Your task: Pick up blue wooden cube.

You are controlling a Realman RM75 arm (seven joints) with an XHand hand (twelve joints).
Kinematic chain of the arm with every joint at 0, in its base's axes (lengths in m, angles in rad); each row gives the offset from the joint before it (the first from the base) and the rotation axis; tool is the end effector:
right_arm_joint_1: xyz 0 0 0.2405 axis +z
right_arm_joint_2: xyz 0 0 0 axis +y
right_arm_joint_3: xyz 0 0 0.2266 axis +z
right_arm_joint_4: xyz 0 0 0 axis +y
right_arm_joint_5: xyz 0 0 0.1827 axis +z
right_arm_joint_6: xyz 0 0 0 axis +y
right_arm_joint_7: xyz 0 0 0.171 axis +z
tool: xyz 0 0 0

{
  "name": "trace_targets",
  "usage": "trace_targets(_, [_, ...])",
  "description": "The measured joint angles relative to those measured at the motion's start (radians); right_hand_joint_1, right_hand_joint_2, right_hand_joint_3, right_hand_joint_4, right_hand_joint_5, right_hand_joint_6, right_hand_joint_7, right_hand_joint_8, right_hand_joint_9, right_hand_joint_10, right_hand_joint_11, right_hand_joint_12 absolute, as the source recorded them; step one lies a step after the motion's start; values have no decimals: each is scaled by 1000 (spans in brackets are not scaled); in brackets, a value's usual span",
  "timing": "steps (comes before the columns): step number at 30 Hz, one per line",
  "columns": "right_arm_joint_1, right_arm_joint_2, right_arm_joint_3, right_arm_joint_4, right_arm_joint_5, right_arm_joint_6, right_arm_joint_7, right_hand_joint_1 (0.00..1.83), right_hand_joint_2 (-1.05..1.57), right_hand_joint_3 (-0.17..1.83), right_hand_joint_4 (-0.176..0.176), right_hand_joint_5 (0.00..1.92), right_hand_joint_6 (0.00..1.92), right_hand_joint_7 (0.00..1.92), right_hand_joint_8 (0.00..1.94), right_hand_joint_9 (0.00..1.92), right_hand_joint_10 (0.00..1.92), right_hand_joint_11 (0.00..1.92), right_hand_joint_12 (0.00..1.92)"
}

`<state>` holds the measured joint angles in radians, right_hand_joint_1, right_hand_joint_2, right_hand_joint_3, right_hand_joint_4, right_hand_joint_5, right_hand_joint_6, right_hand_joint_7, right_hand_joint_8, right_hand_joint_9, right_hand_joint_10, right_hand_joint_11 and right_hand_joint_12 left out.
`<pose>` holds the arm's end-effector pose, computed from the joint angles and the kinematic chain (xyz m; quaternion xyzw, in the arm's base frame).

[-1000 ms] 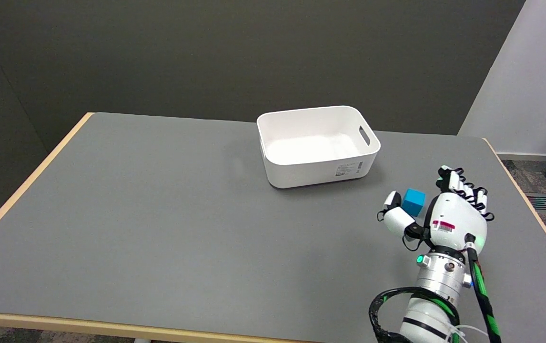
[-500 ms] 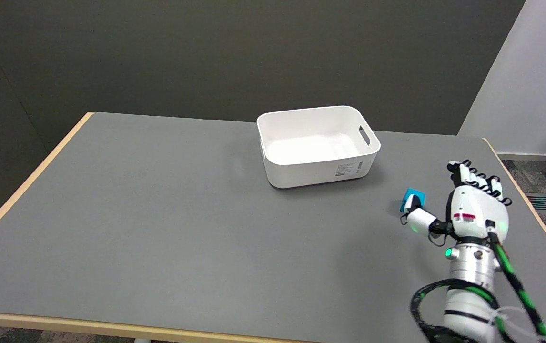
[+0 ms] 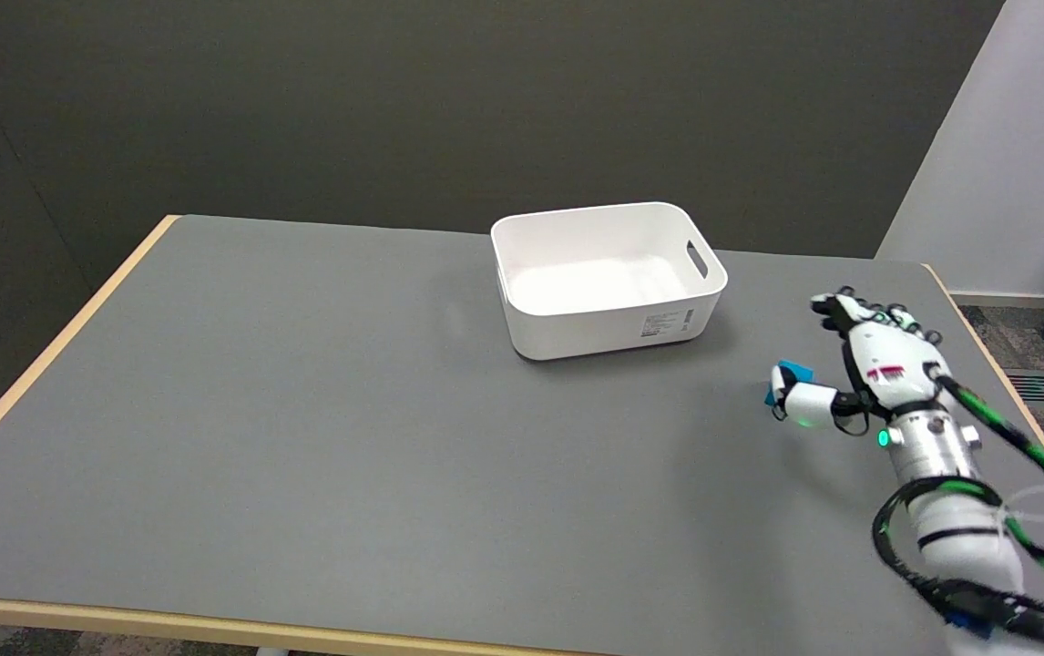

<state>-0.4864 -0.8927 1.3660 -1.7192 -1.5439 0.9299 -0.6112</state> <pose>-0.2292 -0.2230 0.4183 0.5106 -0.0437 0.1371 0.8477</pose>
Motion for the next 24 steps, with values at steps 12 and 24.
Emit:
trace_targets(12, [10, -90, 421, -109, -86, -627, 60, 634, 594, 892, 6, 320, 610, 495, 572, 380, 965, 162, 1335])
trace_targets(24, [64, -160, 803, -147, -117, -1042, 87, 632, 596, 899, 32, 322, 616, 491, 555, 369, 912, 143, 1292])
